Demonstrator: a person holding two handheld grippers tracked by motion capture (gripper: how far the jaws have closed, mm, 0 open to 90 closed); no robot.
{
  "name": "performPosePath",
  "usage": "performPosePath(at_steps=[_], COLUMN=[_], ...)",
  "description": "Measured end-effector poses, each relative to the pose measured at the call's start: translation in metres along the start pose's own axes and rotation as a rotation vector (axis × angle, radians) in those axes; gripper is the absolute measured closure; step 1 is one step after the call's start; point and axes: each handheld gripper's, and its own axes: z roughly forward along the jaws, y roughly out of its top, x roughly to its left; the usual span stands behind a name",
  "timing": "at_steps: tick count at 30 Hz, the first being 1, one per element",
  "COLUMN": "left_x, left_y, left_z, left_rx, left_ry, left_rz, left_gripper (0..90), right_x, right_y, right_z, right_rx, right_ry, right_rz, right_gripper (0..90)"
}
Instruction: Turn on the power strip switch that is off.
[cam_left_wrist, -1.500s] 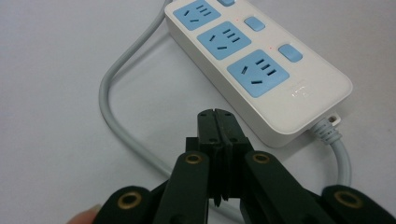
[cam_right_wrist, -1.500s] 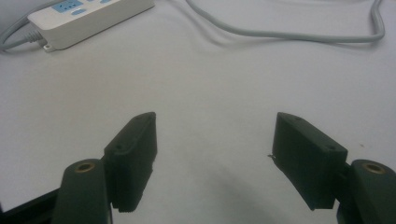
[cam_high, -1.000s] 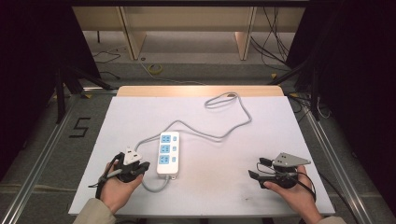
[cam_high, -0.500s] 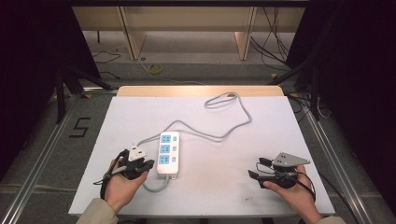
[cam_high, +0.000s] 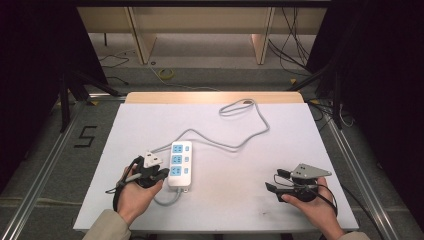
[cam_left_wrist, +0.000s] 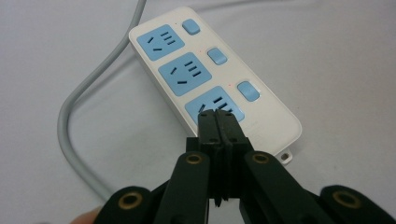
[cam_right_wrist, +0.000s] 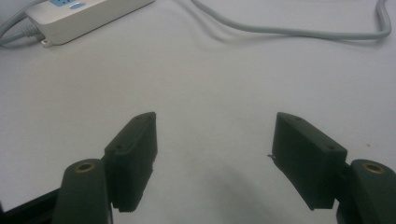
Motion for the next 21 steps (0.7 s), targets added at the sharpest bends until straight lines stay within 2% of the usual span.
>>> performPosePath(at_steps=[9,21], left_x=[-0.004,-0.004], left_y=[0.009,0.018], left_z=[0.006,0.015], left_rx=[0.003,0.015], left_ry=[-0.001,-0.007], left_rz=[0.014,0.004], left_gripper=[89.8,89.8], right_x=[0.0,0.0], right_y=[0.0,0.0], right_z=[-0.001,0.0], right_rx=[-0.002,0.003], right_ry=[0.001,0.003], right_rz=[0.0,-0.001], right_gripper=[31.8,31.8])
